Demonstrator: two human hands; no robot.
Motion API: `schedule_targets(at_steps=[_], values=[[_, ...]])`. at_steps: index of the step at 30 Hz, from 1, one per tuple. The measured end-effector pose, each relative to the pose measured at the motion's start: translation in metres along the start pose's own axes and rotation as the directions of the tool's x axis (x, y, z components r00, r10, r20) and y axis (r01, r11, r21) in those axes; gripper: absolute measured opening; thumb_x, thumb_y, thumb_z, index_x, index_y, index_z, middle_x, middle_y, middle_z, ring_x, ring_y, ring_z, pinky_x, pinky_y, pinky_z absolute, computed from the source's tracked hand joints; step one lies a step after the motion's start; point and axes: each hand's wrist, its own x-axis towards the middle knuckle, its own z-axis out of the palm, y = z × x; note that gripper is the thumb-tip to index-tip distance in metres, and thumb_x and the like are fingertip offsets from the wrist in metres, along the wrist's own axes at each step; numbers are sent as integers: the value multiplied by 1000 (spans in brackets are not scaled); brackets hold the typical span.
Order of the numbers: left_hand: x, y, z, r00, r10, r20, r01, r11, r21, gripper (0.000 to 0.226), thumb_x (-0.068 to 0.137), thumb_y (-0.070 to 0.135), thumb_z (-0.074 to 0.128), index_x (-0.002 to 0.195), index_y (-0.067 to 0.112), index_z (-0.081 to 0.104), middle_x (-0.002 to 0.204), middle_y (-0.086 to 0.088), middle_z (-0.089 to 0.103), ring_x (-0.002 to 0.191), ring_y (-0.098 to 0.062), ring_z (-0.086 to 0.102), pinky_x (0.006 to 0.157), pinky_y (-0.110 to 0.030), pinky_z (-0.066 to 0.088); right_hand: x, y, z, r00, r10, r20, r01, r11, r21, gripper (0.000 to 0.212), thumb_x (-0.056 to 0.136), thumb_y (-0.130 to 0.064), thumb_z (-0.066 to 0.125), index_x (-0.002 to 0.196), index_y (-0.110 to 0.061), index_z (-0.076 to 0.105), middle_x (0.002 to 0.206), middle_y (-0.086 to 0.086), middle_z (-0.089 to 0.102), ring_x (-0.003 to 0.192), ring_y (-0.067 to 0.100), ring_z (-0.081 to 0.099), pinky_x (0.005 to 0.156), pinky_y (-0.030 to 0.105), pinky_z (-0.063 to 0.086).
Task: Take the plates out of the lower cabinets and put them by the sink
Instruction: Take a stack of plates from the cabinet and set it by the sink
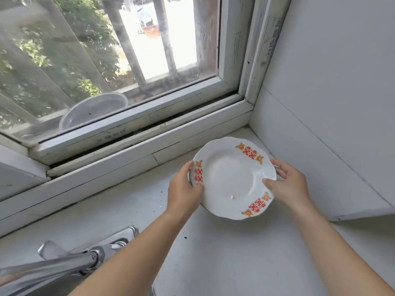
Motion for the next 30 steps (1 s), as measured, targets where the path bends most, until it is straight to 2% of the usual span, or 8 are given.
schedule_targets(at_steps=[2, 7, 11, 18, 26, 30], values=[[5, -3, 4, 1000, -15, -4, 15, 1000, -5, 63, 76, 9, 60, 134, 27, 45, 123, 8, 60, 106, -15, 61, 91, -34, 50, 8, 3, 2, 1000, 10, 12, -10, 1000, -18, 47, 71, 9, 62, 99, -28, 61, 97, -8, 64, 95, 5, 59, 78, 25, 48], [14, -8, 9, 999, -41, -8, 40, 998, -48, 62, 80, 9, 62, 136, 29, 43, 121, 11, 61, 99, -9, 63, 79, -22, 47, 24, 7, 5, 1000, 22, 17, -21, 999, -23, 47, 72, 8, 64, 101, -29, 59, 97, -9, 62, 94, 5, 59, 69, 19, 46], [14, -10, 12, 999, -34, -15, 33, 997, -66, 62, 82, 9, 63, 137, 30, 42, 121, 13, 58, 93, -6, 63, 79, -22, 48, 32, 10, 7, 999, 32, 10, -32, 998, -48, 48, 72, 5, 66, 105, -29, 60, 100, -9, 62, 99, 6, 57, 76, 24, 46], [18, -16, 11, 998, -43, -35, 39, 994, -98, 63, 83, 8, 63, 137, 28, 41, 124, 12, 57, 101, -9, 61, 83, -23, 49, 37, 8, 14, 999, 31, 19, -29, 996, -88, 53, 72, 4, 68, 118, -20, 61, 103, -7, 62, 102, 8, 58, 81, 28, 49], [23, -18, 11, 999, -30, -23, 28, 996, -90, 64, 83, 8, 63, 138, 27, 40, 126, 11, 56, 104, -10, 61, 87, -26, 50, 39, 9, 17, 999, 49, 16, -47, 996, -82, 53, 73, 7, 66, 120, -18, 60, 102, -6, 61, 101, 13, 59, 86, 37, 53], [26, -20, 11, 1000, -25, -18, 24, 996, -84, 63, 82, 8, 63, 138, 27, 40, 126, 11, 57, 106, -11, 60, 91, -30, 51, 41, 14, 17, 998, 58, 24, -56, 994, -91, 54, 73, 5, 67, 121, -20, 60, 106, -5, 63, 103, 12, 59, 83, 37, 54]])
